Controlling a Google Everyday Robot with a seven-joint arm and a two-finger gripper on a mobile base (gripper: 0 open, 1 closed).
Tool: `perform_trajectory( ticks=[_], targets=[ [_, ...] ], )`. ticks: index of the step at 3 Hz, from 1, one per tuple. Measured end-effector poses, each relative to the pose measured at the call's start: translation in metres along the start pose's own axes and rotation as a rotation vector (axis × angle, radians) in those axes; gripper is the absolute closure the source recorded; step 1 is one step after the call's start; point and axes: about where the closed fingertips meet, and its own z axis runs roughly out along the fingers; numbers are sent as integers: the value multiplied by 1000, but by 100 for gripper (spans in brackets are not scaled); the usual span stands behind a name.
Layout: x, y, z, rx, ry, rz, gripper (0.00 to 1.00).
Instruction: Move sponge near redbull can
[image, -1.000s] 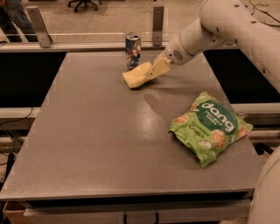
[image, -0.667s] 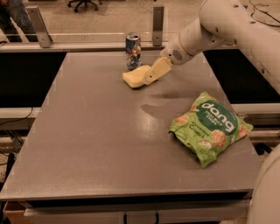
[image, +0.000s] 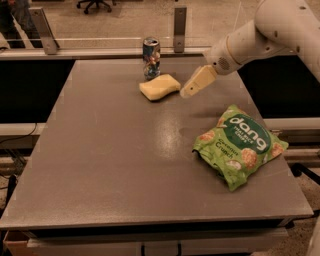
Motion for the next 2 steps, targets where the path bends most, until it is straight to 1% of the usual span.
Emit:
perform_trajectory(
  ticks=[1, 2],
  targets=[
    [20, -19, -37, 15, -54, -56, 0],
    [14, -23, -42, 27, -64, -89, 0]
  ],
)
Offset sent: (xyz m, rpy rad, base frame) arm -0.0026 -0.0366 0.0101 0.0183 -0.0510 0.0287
